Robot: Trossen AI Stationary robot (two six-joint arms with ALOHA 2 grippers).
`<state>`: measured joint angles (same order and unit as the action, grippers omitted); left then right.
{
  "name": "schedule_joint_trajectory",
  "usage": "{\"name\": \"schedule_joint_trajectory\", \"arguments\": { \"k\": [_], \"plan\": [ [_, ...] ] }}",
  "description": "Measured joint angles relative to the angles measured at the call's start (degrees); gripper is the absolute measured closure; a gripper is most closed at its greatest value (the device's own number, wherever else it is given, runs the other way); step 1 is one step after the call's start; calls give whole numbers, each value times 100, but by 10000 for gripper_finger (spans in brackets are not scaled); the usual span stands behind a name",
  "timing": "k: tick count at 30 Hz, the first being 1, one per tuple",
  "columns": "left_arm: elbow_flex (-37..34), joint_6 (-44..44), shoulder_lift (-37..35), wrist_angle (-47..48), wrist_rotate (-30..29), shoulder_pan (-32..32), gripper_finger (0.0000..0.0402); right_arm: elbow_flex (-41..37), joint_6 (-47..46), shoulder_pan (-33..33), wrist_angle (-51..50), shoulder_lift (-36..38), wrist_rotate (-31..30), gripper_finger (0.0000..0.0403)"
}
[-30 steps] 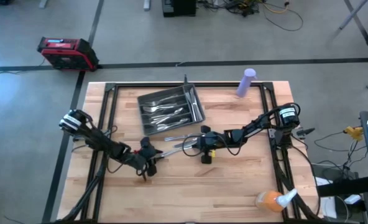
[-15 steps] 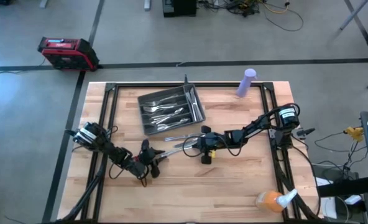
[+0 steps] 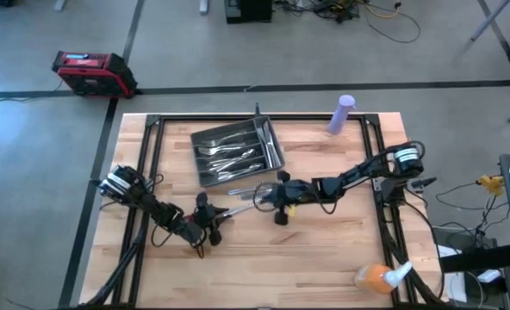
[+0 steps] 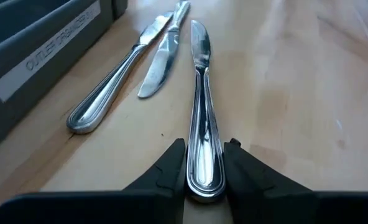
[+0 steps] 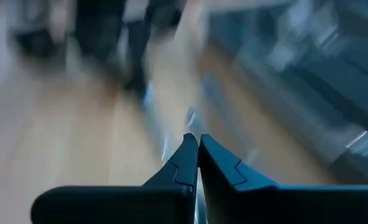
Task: Sort silverware
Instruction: Put the knife into the right compartment of the silverware tray
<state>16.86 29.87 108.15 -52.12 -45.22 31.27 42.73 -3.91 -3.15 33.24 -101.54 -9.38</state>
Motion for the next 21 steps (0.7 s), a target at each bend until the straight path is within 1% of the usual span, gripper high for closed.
{"name": "schedule_joint_trajectory", "arguments": {
  "k": [2,5,7,8,10,12,14,15,17,19,21],
  "plan": [
    [1,-324,-252,193,109,-2,336,82,177,92,-71,194,-76,403],
    [148,-775,-635,746,187,-8,336,224,897,132,-432,323,-68,403],
    [318,-1014,-969,1339,60,-64,336,465,1184,133,-814,404,220,395],
    [413,-1139,-1119,1656,-62,-104,336,622,1225,133,-1071,438,367,387],
    [616,-1423,-1378,2110,-217,-202,336,953,1080,140,-1647,451,364,361],
    [762,-1815,-1673,2275,-302,-347,336,1292,774,178,-2129,415,87,331],
    [884,-2211,-1909,2245,-316,-529,336,1607,764,219,-2533,416,-252,302],
    [911,-2438,-2016,2271,-277,-631,336,1751,887,242,-2749,426,-306,290],
    [976,-2871,-2214,2324,-167,-879,336,1982,1308,257,-2984,433,-214,270],
    [1074,-3289,-2386,2315,153,-1195,336,2166,1746,250,-3203,433,-107,254],
    [1152,-3592,-2530,2316,455,-1506,336,2364,1964,251,-3335,397,-100,242]
  ]
}}
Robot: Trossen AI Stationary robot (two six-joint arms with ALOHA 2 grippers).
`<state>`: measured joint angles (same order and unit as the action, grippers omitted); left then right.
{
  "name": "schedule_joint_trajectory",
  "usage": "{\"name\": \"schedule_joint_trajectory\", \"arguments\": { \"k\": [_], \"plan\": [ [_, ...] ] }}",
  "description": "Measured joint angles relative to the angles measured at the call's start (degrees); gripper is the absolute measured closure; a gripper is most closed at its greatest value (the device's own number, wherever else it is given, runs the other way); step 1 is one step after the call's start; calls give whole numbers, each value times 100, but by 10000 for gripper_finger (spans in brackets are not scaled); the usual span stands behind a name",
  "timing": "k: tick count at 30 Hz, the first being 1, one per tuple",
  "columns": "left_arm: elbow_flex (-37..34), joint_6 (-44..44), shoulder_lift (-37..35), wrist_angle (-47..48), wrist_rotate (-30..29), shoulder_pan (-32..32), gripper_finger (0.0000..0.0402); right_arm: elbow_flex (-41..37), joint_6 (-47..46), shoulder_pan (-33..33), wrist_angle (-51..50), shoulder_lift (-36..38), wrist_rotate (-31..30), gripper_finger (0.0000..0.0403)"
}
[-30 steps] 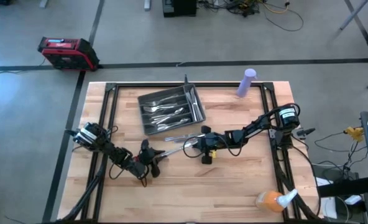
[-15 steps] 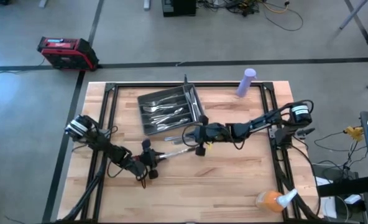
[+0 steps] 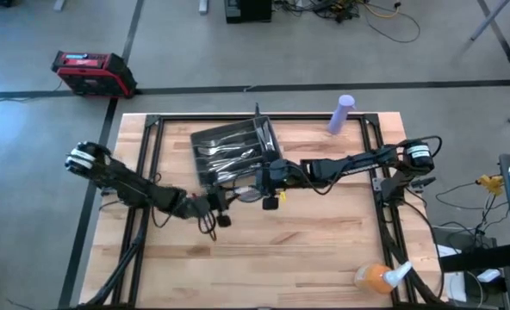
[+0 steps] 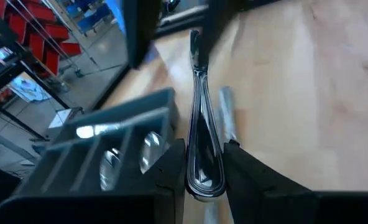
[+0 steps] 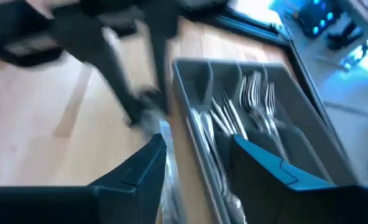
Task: Sort silverware
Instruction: Put the knife into the right compartment of the silverware tray
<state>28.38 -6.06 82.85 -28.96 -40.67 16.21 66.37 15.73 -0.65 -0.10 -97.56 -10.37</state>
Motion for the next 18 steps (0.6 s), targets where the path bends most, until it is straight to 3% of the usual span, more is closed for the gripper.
{"name": "schedule_joint_trajectory", "arguments": {
  "k": [7,18],
  "plan": [
    [225,-498,-100,55,746,-809,336,230,82,200,-5,-6,-46,228],
    [254,-451,-80,367,721,-986,336,288,-223,230,-185,-6,-15,245]
  ]
}}
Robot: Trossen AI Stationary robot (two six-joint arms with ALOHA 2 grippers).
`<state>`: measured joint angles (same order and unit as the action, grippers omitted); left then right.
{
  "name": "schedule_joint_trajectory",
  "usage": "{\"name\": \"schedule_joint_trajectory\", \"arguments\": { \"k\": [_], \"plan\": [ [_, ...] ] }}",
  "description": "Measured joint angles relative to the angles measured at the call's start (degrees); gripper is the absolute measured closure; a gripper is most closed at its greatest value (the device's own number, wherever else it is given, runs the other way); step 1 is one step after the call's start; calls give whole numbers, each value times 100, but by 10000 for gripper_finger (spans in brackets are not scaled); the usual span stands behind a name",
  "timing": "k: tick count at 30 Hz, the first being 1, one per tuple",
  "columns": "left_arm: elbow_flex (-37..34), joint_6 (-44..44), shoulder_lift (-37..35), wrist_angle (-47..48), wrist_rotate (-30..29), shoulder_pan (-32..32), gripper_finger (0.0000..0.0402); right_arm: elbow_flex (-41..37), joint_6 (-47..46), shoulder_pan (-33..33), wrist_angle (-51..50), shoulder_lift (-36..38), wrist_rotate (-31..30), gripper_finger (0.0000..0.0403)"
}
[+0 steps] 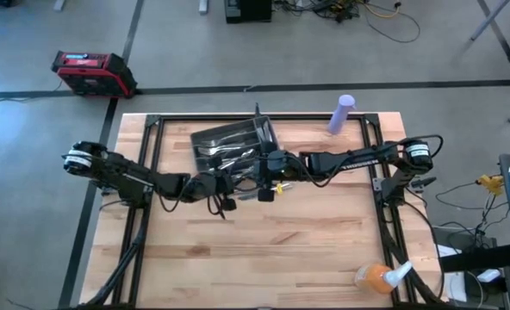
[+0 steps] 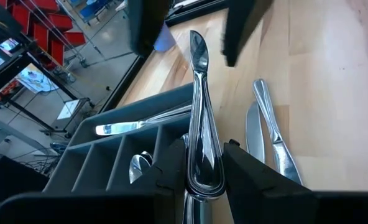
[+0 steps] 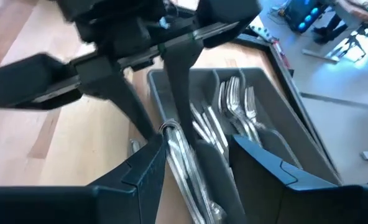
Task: Sort silverware
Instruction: Put the knife into the right compartment of the silverware tray
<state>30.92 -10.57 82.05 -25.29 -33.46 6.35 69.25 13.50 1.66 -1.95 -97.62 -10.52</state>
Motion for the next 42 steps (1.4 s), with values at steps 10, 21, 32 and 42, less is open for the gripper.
{"name": "schedule_joint_trajectory", "arguments": {
  "k": [10,21,32,42],
  "plan": [
    [9,16,-36,32,6,0,336,27,2,-1,54,0,-2,257],
    [11,350,-36,93,8,9,336,39,8,-1,52,0,-2,270],
    [11,454,-38,93,8,9,336,39,12,-1,52,0,-2,286],
    [13,562,-38,242,-55,-9,336,39,12,-1,53,0,-2,302]
  ]
}}
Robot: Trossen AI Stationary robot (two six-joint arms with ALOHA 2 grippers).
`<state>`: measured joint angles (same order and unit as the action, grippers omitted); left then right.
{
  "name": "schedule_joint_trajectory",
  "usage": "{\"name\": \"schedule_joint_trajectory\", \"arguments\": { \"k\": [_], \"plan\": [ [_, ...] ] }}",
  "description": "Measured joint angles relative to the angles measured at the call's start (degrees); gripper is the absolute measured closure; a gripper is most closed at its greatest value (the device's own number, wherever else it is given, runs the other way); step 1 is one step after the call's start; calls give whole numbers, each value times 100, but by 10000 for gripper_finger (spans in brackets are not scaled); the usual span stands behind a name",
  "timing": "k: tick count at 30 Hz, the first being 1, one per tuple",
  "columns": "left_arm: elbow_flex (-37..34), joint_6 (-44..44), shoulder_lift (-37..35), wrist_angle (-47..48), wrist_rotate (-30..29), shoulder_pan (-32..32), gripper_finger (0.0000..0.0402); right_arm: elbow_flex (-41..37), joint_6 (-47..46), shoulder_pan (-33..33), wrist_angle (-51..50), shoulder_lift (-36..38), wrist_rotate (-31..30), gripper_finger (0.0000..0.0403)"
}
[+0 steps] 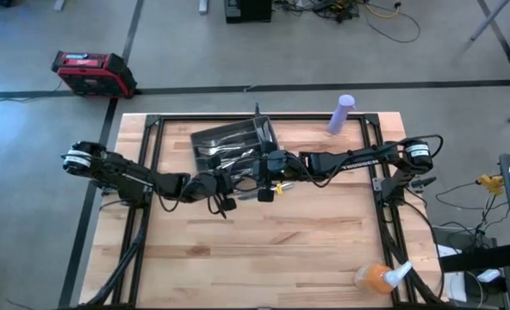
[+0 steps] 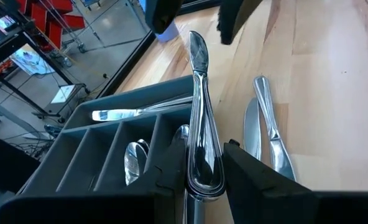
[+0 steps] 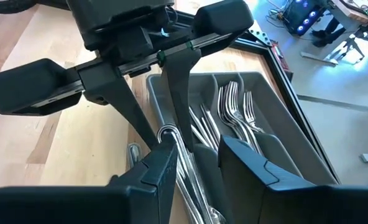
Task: Sort silverware
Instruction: Put the knife into the right compartment of the silverware tray
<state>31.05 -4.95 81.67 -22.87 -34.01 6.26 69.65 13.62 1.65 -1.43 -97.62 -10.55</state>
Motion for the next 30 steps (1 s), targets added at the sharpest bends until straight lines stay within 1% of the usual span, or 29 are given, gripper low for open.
{"name": "schedule_joint_trajectory", "arguments": {
  "k": [4,13,18,23,25,27,30],
  "plan": [
    [0,-42,-6,4,-147,-29,336,0,-6,0,2,0,0,309],
    [0,-188,-28,26,-145,-122,336,0,-8,0,1,0,0,325],
    [54,-376,-112,-54,-141,-306,336,0,-9,-2,3,0,0,336],
    [118,-654,-346,-56,-151,-345,336,11,-208,0,496,-35,21,349],
    [118,-754,-519,-56,-263,-342,336,11,261,0,439,-36,97,354],
    [90,-807,-731,-66,-438,-345,336,11,756,0,174,-31,53,358],
    [-21,-611,-982,-284,-451,-351,336,-21,1091,23,-202,55,69,363]
  ]
}}
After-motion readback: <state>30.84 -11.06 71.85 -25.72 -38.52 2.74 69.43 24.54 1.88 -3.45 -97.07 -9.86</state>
